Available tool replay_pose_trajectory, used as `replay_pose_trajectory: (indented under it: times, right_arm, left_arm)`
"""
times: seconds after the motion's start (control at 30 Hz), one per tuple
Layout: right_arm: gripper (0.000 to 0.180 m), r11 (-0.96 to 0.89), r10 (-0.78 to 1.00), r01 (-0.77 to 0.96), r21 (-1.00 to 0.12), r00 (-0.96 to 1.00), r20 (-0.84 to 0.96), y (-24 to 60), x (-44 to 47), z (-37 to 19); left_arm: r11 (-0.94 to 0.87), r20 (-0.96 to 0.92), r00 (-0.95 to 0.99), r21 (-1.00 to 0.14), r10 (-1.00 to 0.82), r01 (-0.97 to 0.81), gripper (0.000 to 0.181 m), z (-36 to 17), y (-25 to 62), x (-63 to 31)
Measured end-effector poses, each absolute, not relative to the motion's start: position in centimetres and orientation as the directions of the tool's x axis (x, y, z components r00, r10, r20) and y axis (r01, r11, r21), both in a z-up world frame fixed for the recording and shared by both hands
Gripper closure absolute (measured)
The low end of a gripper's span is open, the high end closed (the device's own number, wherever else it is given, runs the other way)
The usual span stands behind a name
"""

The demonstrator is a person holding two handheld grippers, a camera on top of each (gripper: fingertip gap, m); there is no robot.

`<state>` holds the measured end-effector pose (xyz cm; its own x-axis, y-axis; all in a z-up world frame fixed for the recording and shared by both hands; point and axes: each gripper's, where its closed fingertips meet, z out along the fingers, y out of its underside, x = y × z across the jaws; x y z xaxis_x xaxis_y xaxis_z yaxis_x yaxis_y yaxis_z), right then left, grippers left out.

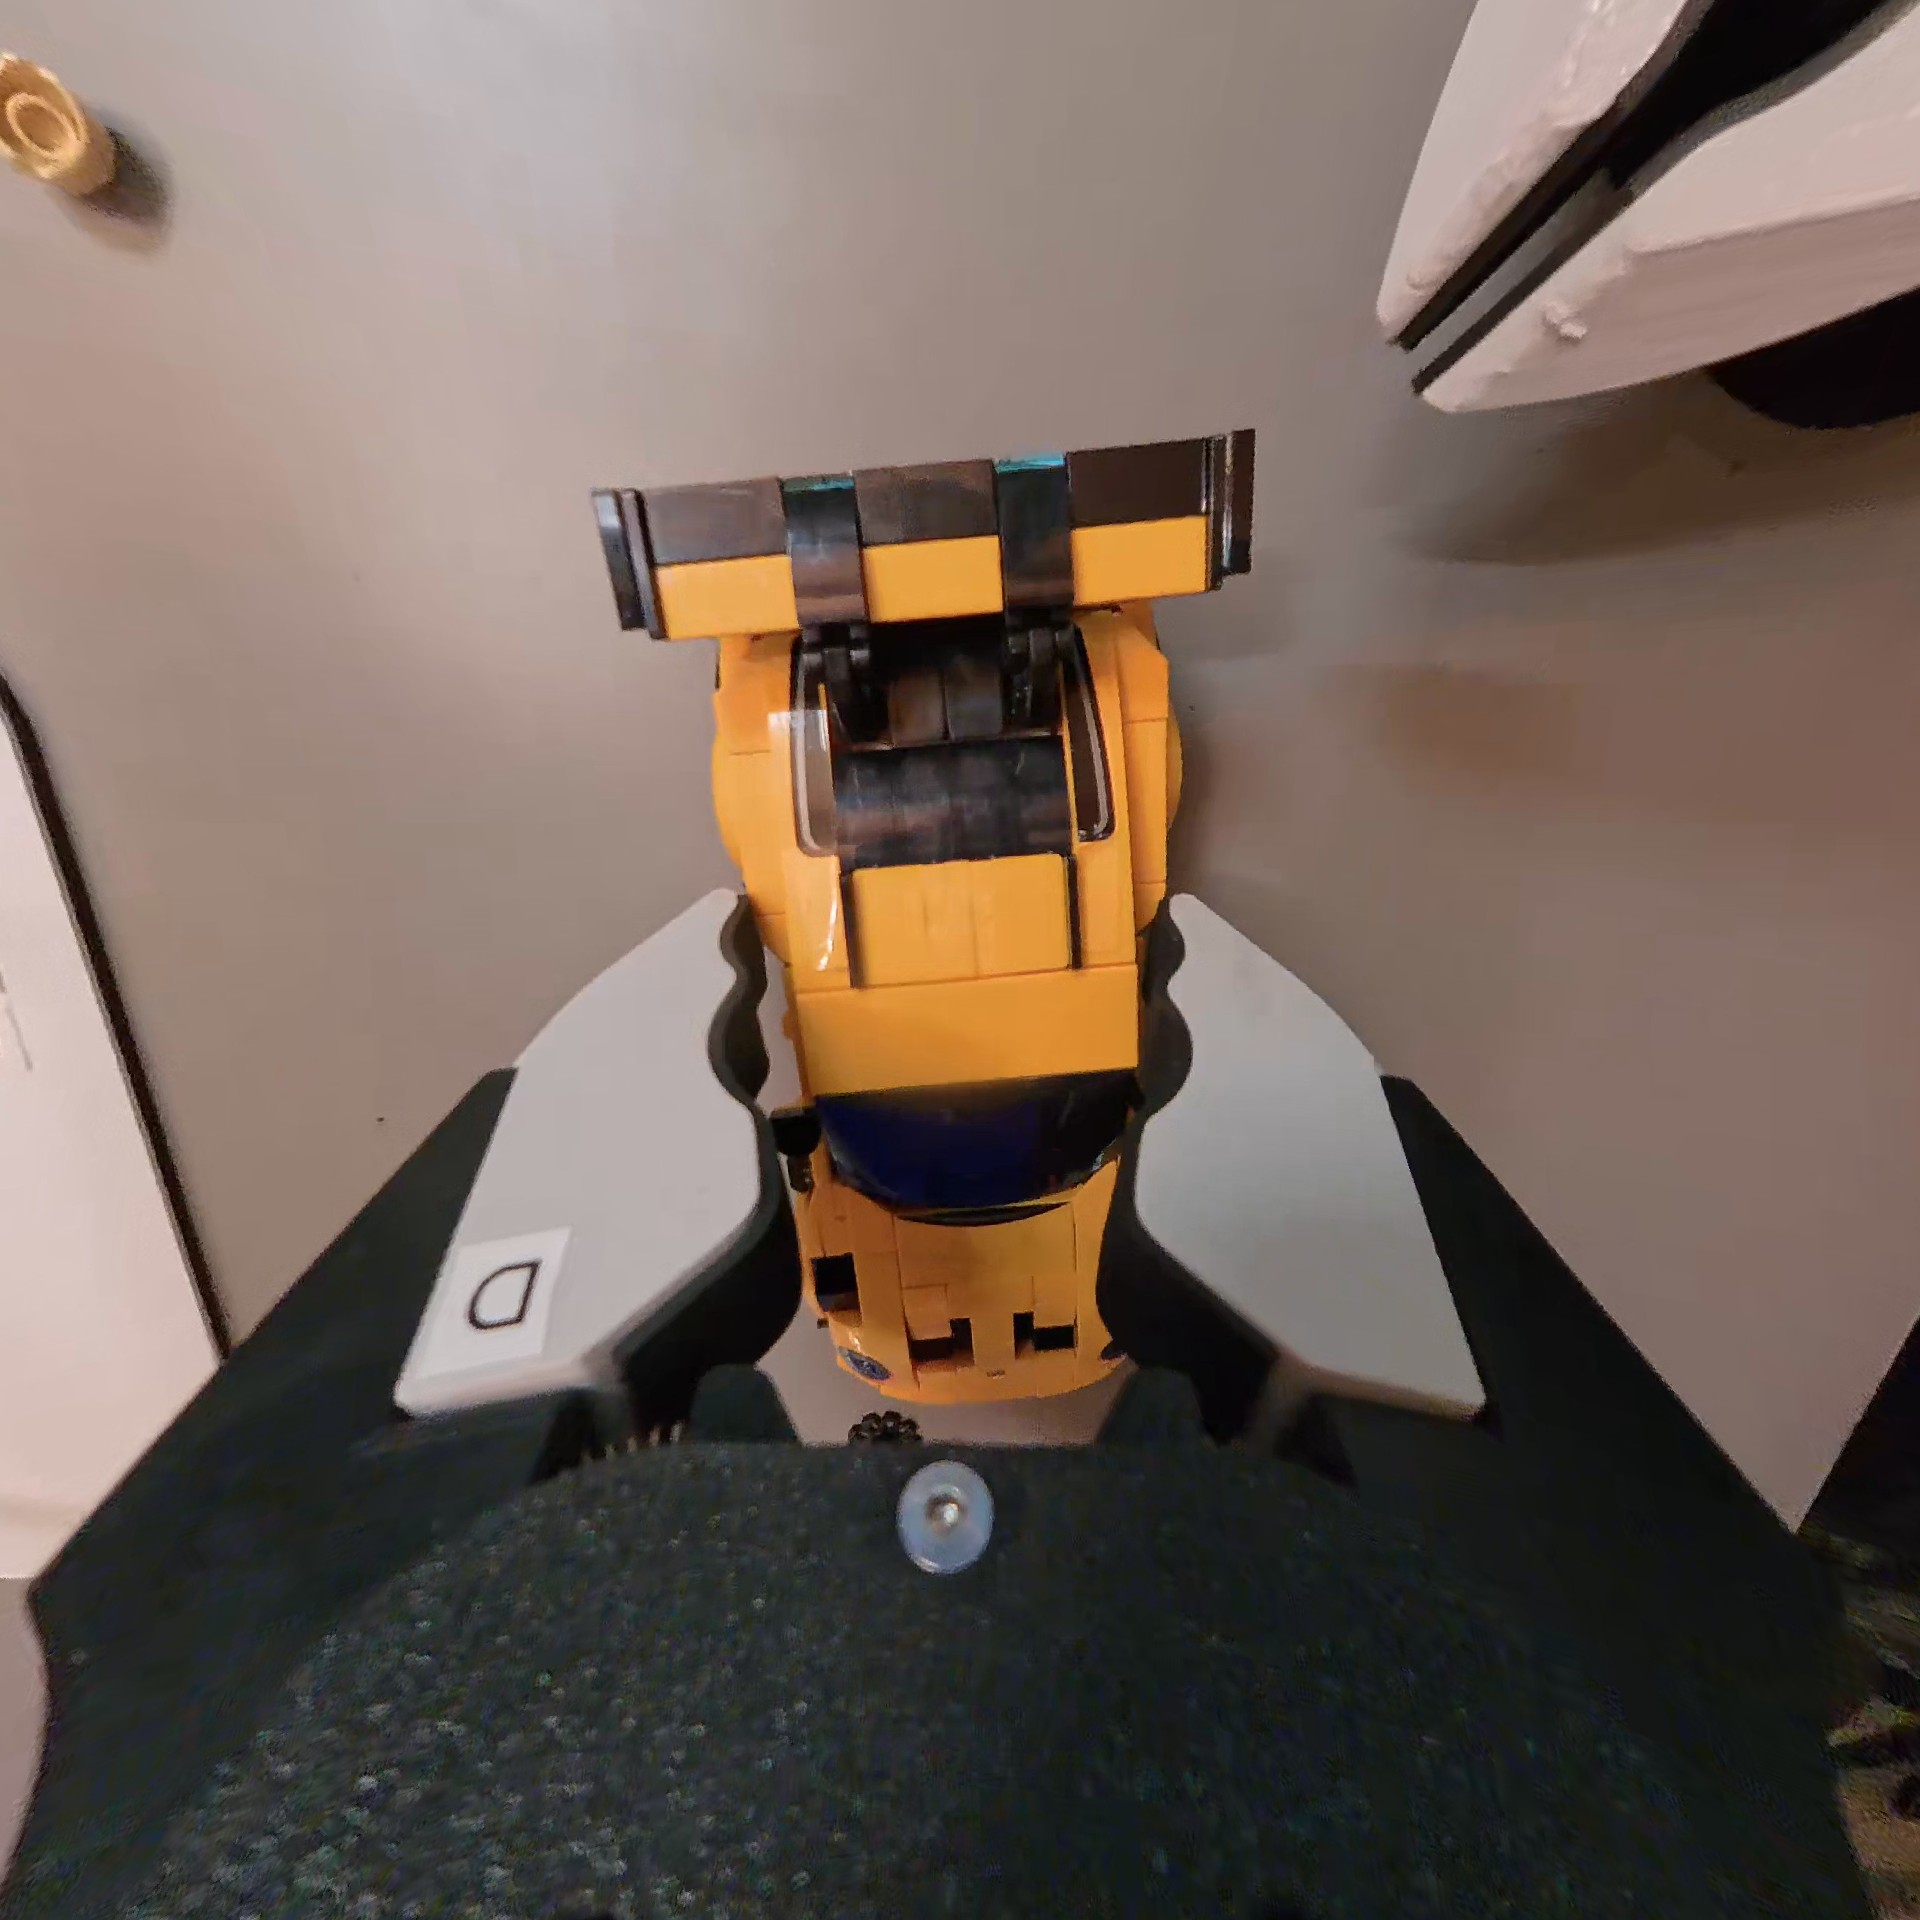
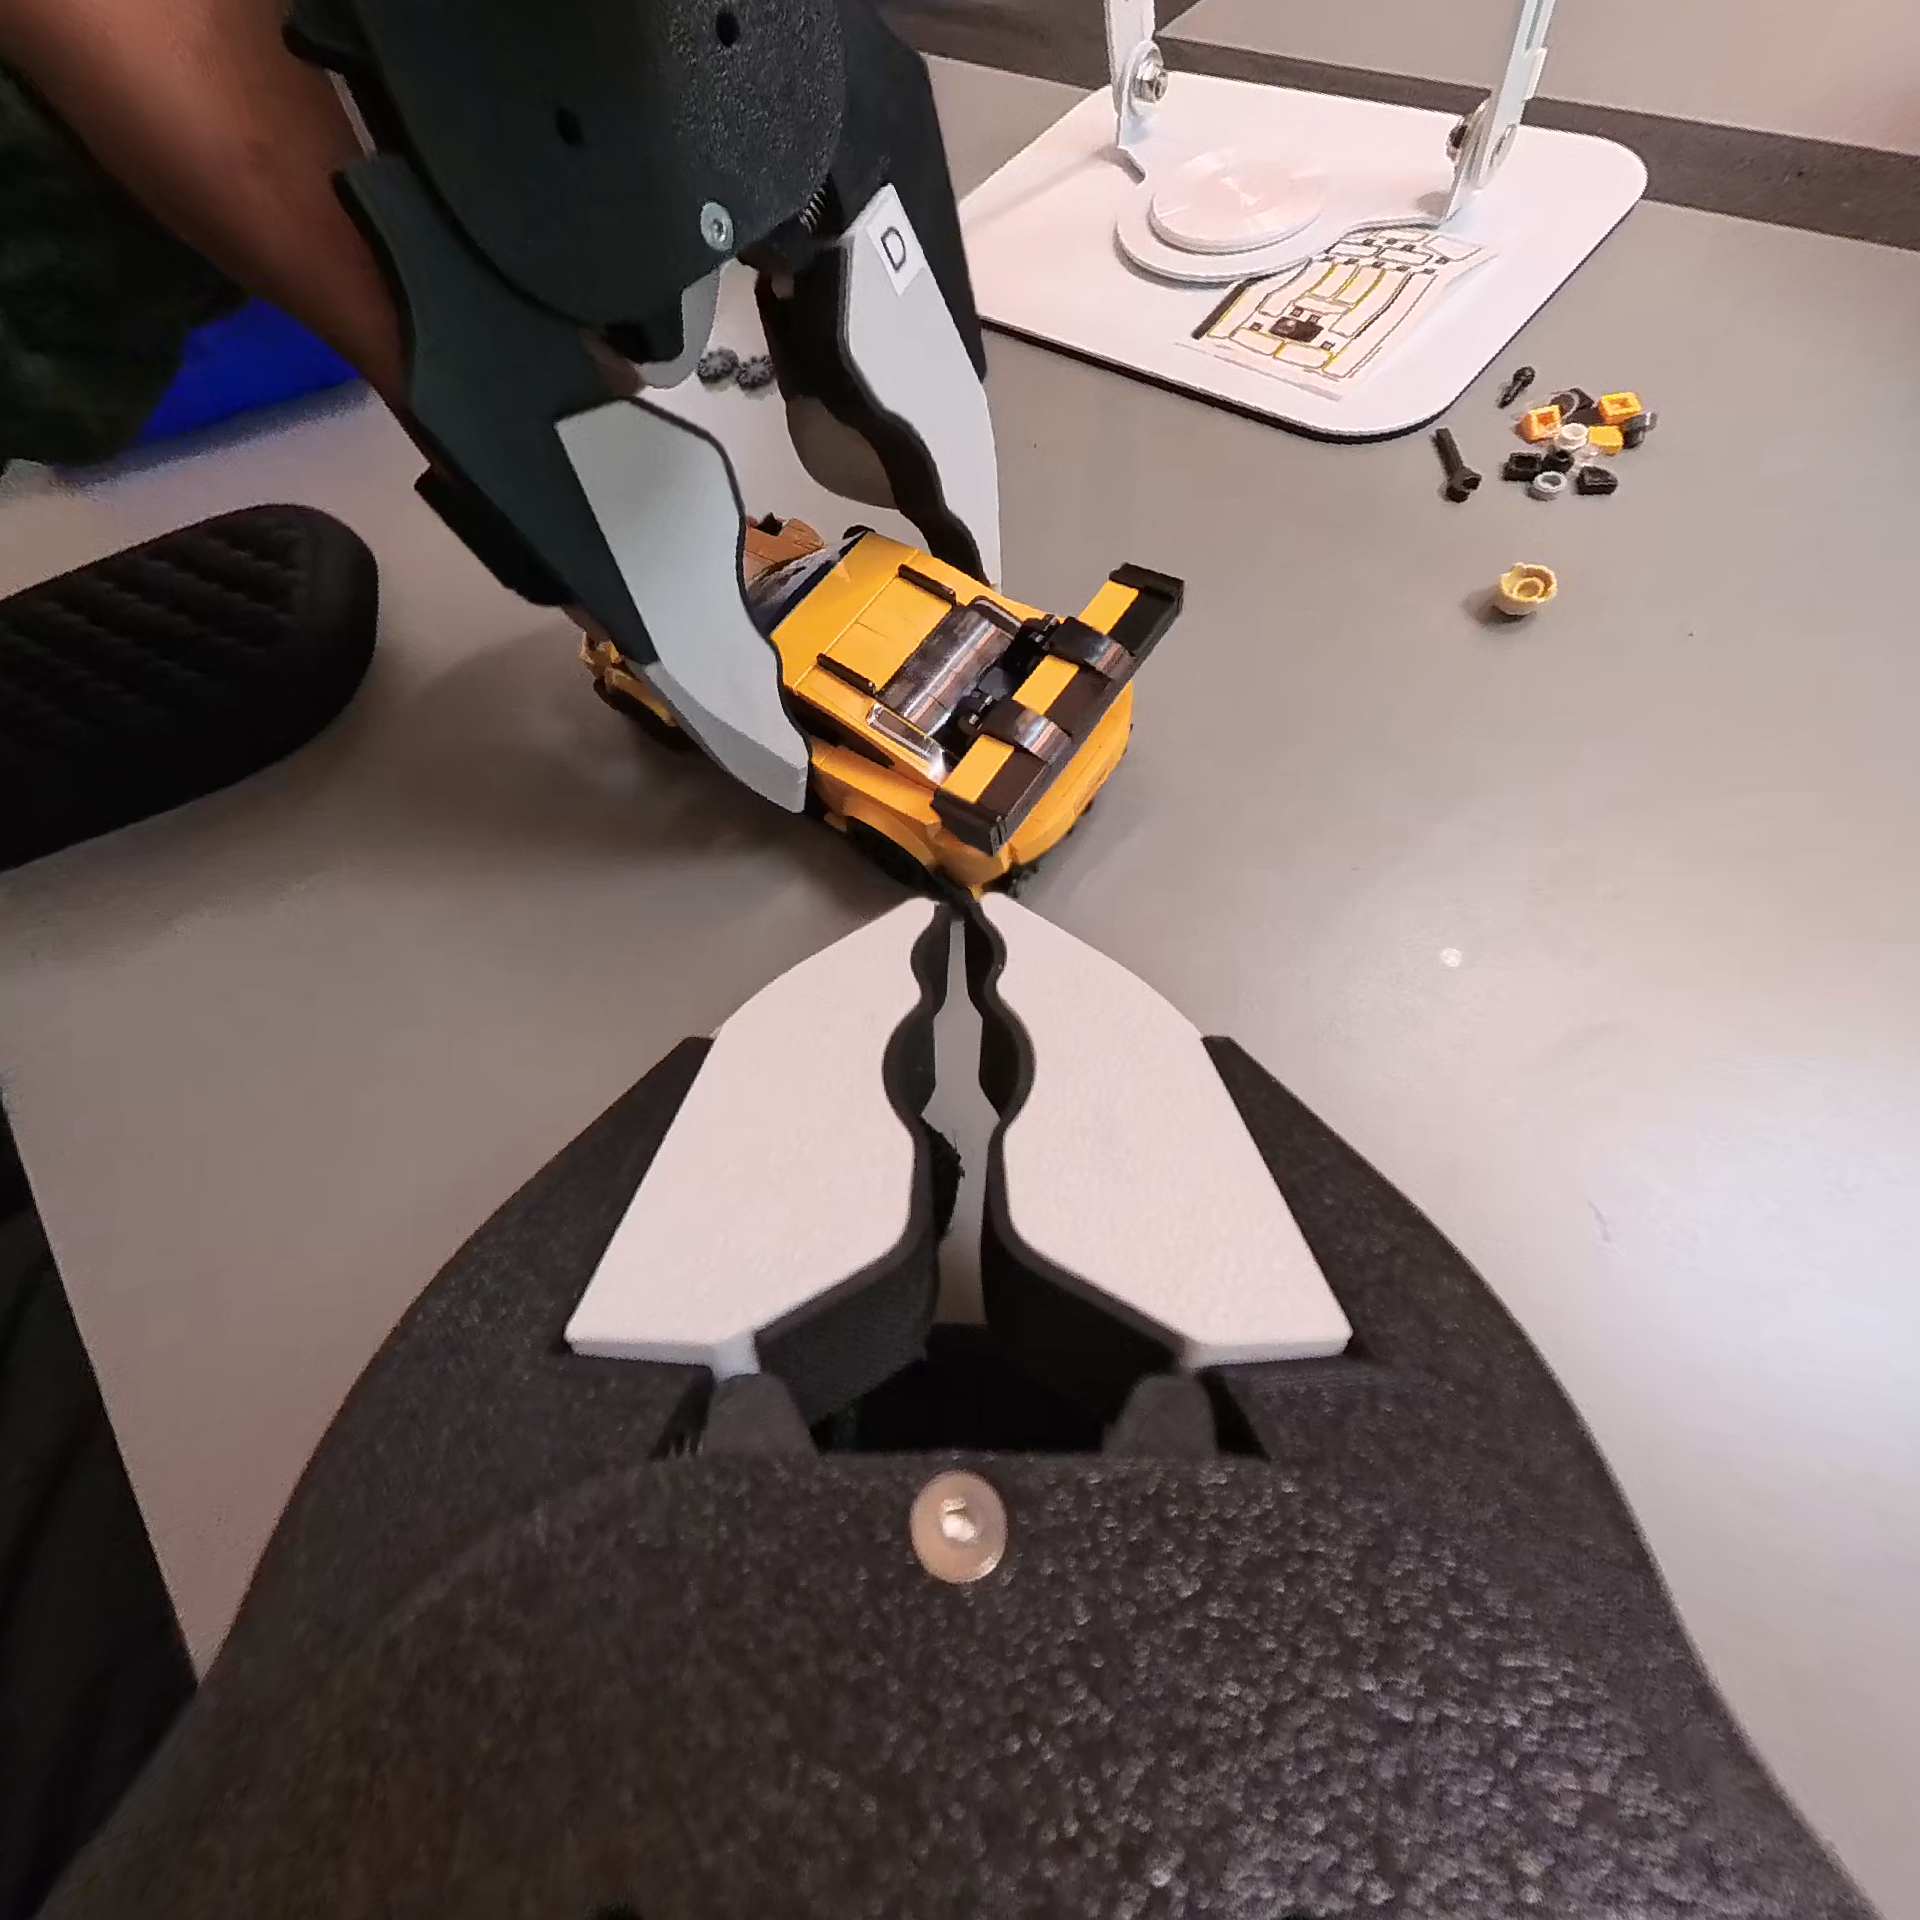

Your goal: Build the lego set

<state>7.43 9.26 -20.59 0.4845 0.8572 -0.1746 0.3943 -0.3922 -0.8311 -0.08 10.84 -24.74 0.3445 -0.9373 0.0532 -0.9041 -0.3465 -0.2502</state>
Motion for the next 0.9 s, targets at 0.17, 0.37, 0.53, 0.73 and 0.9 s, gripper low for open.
replay_pose_trajectory:
  times: [0.17, 0.37, 0.53, 0.73, 0.9]
  right_arm:
    - [0.177, -0.391, 0.867, 0.389, -0.835, 0.461, -0.191, 8.5, 7.4, -20.2]
    - [0.179, -0.337, 0.915, 0.398, -0.853, 0.350, -0.199, 6.3, 6.2, -18.6]
    - [0.179, -0.296, 0.940, 0.432, -0.852, 0.288, -0.180, 5.1, 5.4, -18.2]
    - [0.179, -0.263, 0.954, 0.452, -0.852, 0.256, -0.158, 4.4, 4.9, -17.9]
    - [0.179, -0.224, 0.966, 0.470, -0.854, 0.220, -0.132, 4.0, 4.9, -17.5]
  left_arm:
    - [-0.367, 0.111, 0.351, -0.353, -0.930, -0.861, 0.111, -23.5, 10.9, -0.5]
    - [-0.328, 0.197, 0.262, -0.547, -0.945, -0.771, 0.111, -20.7, 10.3, -0.6]
    - [-0.265, 0.212, 0.163, -0.669, -0.964, -0.695, 0.111, -18.8, 9.6, -0.4]
    - [-0.131, 0.117, 0.066, -0.719, -0.991, -0.682, 0.111, -17.9, 8.8, -0.4]
    - [-0.003, 0.005, -0.001, -0.736, -1.000, -0.676, 0.112, -17.2, 7.8, -0.1]
